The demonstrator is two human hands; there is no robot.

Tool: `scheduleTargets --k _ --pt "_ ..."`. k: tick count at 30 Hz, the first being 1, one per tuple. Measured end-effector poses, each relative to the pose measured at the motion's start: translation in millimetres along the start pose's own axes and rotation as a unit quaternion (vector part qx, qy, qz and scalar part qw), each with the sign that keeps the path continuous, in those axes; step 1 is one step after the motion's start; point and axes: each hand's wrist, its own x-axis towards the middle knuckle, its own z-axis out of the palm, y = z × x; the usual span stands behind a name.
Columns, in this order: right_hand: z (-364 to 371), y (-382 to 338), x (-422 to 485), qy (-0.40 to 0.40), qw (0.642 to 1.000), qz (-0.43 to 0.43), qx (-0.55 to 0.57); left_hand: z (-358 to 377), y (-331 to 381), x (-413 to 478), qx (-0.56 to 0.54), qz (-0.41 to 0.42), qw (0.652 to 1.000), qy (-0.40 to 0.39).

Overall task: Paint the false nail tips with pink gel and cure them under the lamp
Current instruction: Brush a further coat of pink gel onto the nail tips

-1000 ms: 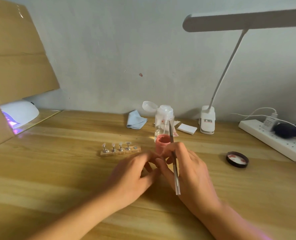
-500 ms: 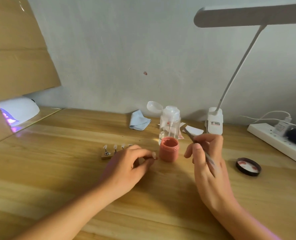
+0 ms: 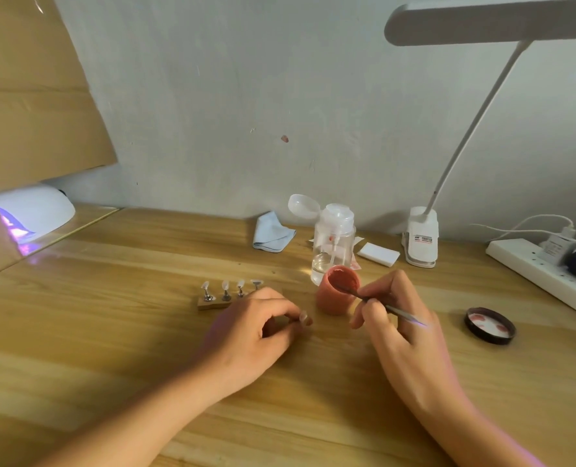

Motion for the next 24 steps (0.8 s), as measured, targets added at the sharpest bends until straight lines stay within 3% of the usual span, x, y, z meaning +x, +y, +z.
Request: scheduleTargets --k 7,13,18,24 --pt "0.4 -2.8 0.5 -0.005 1.000 -0.011 -0.026 0.2 -0.8 2.6 0.013 -0.014 1.000 -0.012" --pt "0.9 -2.9 1.4 -0.004 0.999 -0.005 -0.033 -8.5 0.8 8.9 -0.026 -0.040 0.996 -0.076" --pt "1.2 0.5 2.8 -0.002 0.999 0.000 -0.037 -2.4 0.9 5.5 -0.010 -0.030 0.999 -0.025" --pt "1.6 0.2 3.8 -0.003 1.000 0.018 -0.018 -2.0 1.2 2.5 -0.038 -0.026 0.999 -0.023"
